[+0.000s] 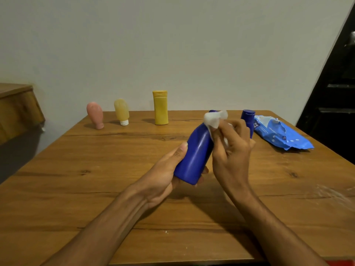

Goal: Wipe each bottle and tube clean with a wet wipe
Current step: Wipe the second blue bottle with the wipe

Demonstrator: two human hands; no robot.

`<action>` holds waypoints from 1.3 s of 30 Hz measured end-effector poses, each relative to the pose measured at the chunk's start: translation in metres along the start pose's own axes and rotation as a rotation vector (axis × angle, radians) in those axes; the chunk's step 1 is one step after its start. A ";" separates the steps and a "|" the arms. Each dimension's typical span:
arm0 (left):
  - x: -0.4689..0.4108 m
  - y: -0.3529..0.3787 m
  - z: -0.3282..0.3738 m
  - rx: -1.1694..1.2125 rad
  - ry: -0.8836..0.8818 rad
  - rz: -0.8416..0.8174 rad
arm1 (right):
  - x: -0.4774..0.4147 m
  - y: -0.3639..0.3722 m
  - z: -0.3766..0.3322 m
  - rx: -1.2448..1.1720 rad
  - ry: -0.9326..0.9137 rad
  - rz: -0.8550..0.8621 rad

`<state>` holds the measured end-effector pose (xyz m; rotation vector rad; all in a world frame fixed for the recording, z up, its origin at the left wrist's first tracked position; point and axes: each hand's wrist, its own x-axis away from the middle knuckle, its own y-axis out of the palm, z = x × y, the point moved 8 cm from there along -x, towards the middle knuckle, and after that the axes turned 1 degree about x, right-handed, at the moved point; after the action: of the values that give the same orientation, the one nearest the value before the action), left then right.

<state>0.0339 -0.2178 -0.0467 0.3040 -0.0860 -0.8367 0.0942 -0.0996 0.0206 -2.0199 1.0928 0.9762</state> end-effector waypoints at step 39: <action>0.004 0.008 -0.008 0.385 -0.177 -0.268 | -0.006 0.006 0.000 -0.471 0.157 -0.137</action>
<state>0.0438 -0.2134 -0.0516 0.6124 -0.3814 -1.1126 0.0867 -0.1000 0.0249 -2.5491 0.8402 1.0932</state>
